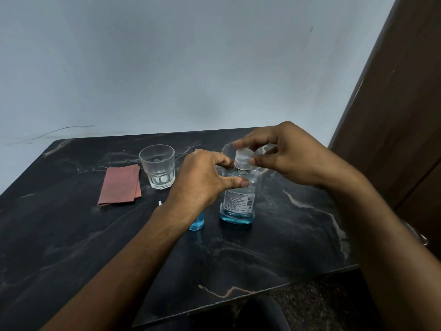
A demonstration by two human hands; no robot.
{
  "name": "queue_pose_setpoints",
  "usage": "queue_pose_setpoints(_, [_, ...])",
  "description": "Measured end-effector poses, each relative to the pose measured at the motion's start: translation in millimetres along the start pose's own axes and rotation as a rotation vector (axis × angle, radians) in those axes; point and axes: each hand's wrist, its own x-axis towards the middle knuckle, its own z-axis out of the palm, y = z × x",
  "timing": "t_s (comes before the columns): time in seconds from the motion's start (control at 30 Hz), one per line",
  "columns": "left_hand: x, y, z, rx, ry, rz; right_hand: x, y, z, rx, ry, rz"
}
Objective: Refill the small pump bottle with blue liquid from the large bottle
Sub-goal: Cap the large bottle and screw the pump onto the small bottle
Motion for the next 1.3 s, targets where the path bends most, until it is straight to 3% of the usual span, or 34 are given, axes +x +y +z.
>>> queue_pose_setpoints(0.23, [-2.2, -0.2, -0.9, 0.005, 0.005, 0.002, 7.8, 0.1, 15.2, -0.101, 0.143, 0.048])
queue_pose_setpoints(0.63, [-1.9, 0.0, 0.4, 0.005, 0.001, -0.017, 6.2, 4.1, 11.6, -0.117, 0.112, 0.007])
queue_pose_setpoints(0.77, [-1.8, 0.1, -0.7, 0.032, -0.021, -0.002, 5.2, 12.3, 13.8, -0.041, 0.116, 0.011])
queue_pose_setpoints(0.97, [-7.3, -1.2, -2.4, 0.012, 0.007, 0.041, -1.3, 28.7, 25.6, 0.166, -0.066, 0.100])
queue_pose_setpoints(1.3, [-12.3, -5.0, -9.3, -0.007, -0.083, 0.051, -5.4, 36.3, 35.8, 0.290, -0.029, 0.101])
